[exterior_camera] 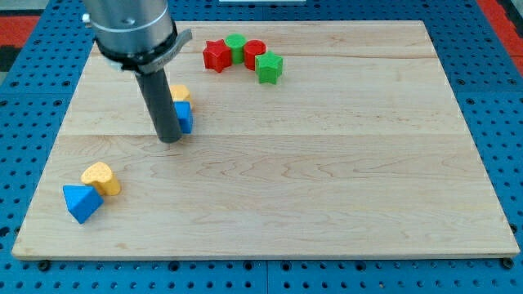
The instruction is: Move the yellow pentagon right side of the board
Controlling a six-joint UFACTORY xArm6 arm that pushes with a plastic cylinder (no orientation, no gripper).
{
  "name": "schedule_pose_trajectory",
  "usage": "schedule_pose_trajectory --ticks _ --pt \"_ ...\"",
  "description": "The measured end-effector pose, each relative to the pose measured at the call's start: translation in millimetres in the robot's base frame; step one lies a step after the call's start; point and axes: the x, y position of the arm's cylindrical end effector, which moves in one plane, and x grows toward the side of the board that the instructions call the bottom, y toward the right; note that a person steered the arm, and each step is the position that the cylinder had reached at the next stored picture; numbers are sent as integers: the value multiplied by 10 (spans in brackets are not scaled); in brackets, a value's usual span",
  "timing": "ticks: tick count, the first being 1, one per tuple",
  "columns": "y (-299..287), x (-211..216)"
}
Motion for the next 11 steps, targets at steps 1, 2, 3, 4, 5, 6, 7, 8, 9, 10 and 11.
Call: schedule_pose_trajectory --ticks 1,2,3,4,5,6,7,8,9,10,11 --pt "0 -361" --pt "-2 -683" --pt "-1 -988" --pt "-401 -1015" --pt "-422 -1263" --pt "-207 -1576" --pt "-68 -1590" --pt "107 -1590" --pt "401 -1591" --pt "742 -1596" --pt "1117 -1632"
